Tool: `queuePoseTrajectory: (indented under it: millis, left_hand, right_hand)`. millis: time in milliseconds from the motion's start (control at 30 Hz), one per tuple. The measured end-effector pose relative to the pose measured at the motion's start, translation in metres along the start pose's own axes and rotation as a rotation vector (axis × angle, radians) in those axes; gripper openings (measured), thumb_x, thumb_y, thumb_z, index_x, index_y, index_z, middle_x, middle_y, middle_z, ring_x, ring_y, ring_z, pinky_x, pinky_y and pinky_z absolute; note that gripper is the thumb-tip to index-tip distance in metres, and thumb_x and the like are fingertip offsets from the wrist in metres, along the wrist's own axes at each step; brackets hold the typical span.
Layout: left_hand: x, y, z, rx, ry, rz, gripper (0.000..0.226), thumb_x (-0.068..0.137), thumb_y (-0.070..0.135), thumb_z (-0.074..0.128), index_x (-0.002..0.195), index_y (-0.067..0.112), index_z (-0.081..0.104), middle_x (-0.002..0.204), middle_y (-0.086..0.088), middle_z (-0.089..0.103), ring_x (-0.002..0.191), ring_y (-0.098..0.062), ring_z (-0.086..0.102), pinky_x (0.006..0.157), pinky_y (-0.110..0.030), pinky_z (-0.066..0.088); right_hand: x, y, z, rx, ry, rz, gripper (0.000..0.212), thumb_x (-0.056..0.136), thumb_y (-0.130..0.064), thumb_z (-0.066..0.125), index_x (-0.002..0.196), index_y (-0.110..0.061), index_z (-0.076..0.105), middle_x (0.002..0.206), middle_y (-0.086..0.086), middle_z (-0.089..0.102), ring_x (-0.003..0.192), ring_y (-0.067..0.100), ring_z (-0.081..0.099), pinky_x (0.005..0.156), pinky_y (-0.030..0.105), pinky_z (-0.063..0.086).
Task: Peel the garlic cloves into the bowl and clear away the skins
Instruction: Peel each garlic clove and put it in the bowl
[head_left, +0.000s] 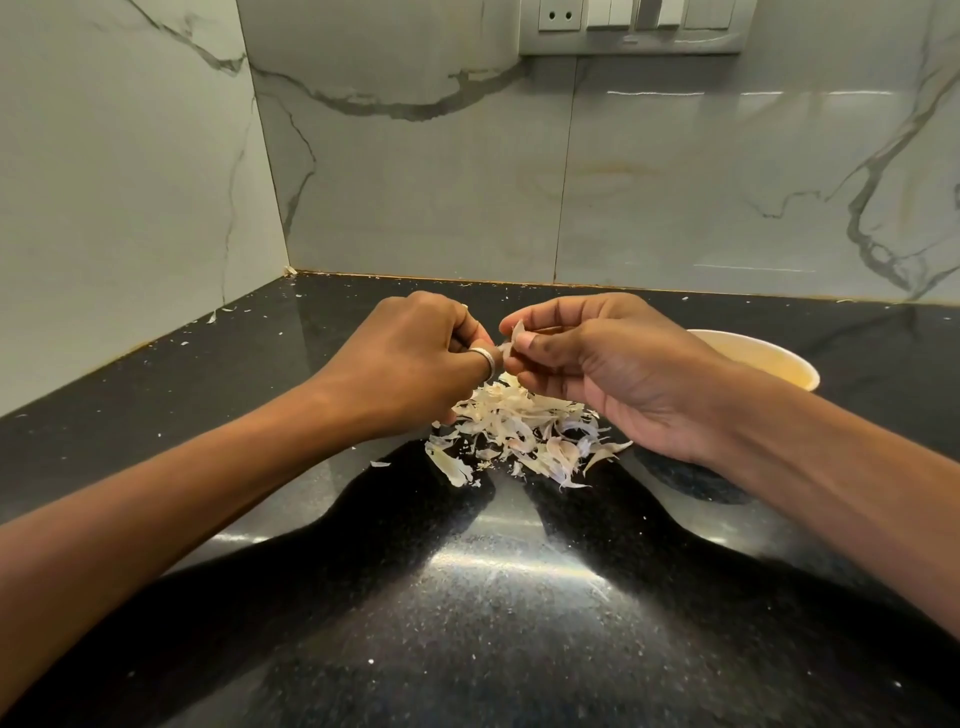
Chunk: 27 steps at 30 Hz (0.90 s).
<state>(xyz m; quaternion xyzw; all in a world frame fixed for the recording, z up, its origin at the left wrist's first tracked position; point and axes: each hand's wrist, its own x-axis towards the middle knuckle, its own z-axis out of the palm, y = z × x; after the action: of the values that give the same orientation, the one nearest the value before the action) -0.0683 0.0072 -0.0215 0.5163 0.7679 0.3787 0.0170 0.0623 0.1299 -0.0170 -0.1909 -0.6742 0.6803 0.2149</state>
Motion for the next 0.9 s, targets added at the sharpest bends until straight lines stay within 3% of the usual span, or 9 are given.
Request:
queuePoseTrajectory:
  millis: [167, 300, 533, 667, 800, 900]
  left_hand:
    - [-0.0006, 0.0002, -0.0010, 0.015, -0.011, 0.009, 0.014, 0.096, 0.018, 0.063, 0.083, 0.018, 0.068, 0.065, 0.001, 0.069, 0.054, -0.011, 0.069, 0.060, -0.037, 0.062]
    - [-0.0012, 0.0001, -0.0007, 0.024, -0.022, 0.008, 0.012, 0.094, 0.017, 0.064, 0.084, 0.016, 0.069, 0.065, 0.000, 0.070, 0.055, -0.011, 0.070, 0.062, -0.039, 0.062]
    - [-0.0016, -0.0005, 0.0006, 0.072, 0.041, 0.036, 0.014, 0.088, 0.026, 0.066, 0.079, 0.017, 0.072, 0.065, 0.000, 0.070, 0.059, -0.012, 0.069, 0.066, -0.040, 0.062]
    - [-0.0017, -0.0019, 0.0006, 0.106, 0.105, 0.091, 0.009, 0.084, 0.033, 0.073, 0.085, 0.025, 0.075, 0.071, 0.010, 0.071, 0.059, 0.001, 0.064, 0.065, -0.027, 0.056]
    - [-0.0018, -0.0024, 0.0011, 0.089, 0.142, 0.174, 0.024, 0.086, 0.042, 0.073, 0.104, 0.026, 0.075, 0.082, 0.019, 0.070, 0.061, 0.008, 0.062, 0.062, -0.017, 0.049]
    - [-0.0017, -0.0022, 0.0010, 0.082, 0.132, 0.204, 0.026, 0.087, 0.041, 0.073, 0.109, 0.026, 0.075, 0.080, 0.022, 0.067, 0.057, 0.010, 0.061, 0.056, -0.008, 0.043]
  right_hand:
    - [0.0008, -0.0011, -0.0013, -0.048, 0.056, -0.011, 0.014, 0.096, -0.002, 0.065, 0.105, -0.008, 0.075, 0.108, 0.016, 0.076, 0.089, 0.016, 0.068, 0.075, 0.027, 0.058]
    - [0.0038, -0.0020, -0.0036, -0.008, 0.095, -0.022, 0.016, 0.097, -0.002, 0.065, 0.107, -0.009, 0.075, 0.098, 0.005, 0.077, 0.090, 0.014, 0.068, 0.076, 0.027, 0.058]
    - [0.0054, -0.0047, -0.0078, -0.003, 0.150, -0.047, 0.015, 0.095, -0.003, 0.067, 0.106, -0.009, 0.075, 0.100, 0.007, 0.078, 0.090, 0.013, 0.070, 0.072, 0.024, 0.056]
    - [0.0044, -0.0036, -0.0069, -0.024, 0.126, -0.037, 0.014, 0.094, -0.004, 0.069, 0.104, -0.010, 0.076, 0.100, 0.007, 0.078, 0.090, 0.013, 0.070, 0.071, 0.025, 0.055]
    - [0.0045, -0.0015, -0.0054, -0.024, 0.098, -0.041, 0.012, 0.092, -0.003, 0.070, 0.102, -0.008, 0.076, 0.096, 0.008, 0.075, 0.085, 0.014, 0.069, 0.066, 0.023, 0.055]
    - [0.0044, -0.0003, -0.0038, 0.005, 0.059, -0.060, 0.012, 0.092, 0.002, 0.069, 0.102, -0.002, 0.075, 0.090, 0.009, 0.074, 0.079, 0.014, 0.068, 0.064, 0.020, 0.056]
